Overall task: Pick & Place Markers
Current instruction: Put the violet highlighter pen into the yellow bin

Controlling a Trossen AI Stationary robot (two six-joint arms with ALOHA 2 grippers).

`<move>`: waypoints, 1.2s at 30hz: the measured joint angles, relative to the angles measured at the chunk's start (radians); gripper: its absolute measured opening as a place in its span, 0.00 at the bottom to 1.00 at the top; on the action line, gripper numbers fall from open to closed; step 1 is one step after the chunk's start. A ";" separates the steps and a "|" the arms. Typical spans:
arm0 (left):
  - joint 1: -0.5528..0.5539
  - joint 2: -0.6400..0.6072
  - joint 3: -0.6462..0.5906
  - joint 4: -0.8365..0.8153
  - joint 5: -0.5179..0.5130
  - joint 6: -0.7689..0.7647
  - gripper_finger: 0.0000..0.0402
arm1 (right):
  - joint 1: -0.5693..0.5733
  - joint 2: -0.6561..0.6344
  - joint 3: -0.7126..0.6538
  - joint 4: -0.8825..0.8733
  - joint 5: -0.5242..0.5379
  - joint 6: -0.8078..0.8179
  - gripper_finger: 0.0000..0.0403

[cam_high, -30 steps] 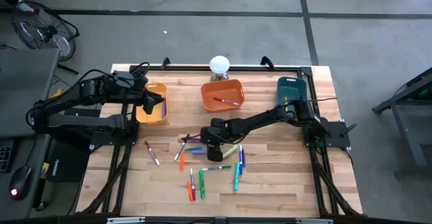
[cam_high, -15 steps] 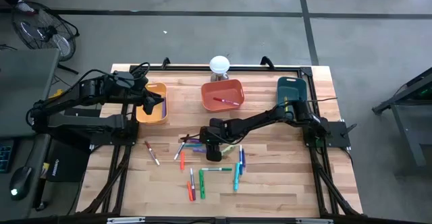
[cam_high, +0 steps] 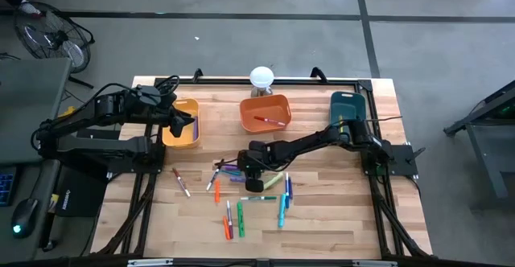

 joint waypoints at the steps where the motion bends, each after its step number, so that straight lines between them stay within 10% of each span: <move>1: 0.000 0.000 0.000 0.000 0.000 0.000 0.33 | -0.002 0.000 0.000 -0.004 -0.004 0.008 0.14; 36: 0.000 -0.001 0.000 0.014 -0.016 0.004 0.33 | -0.046 0.003 0.523 -0.313 0.090 -0.143 0.14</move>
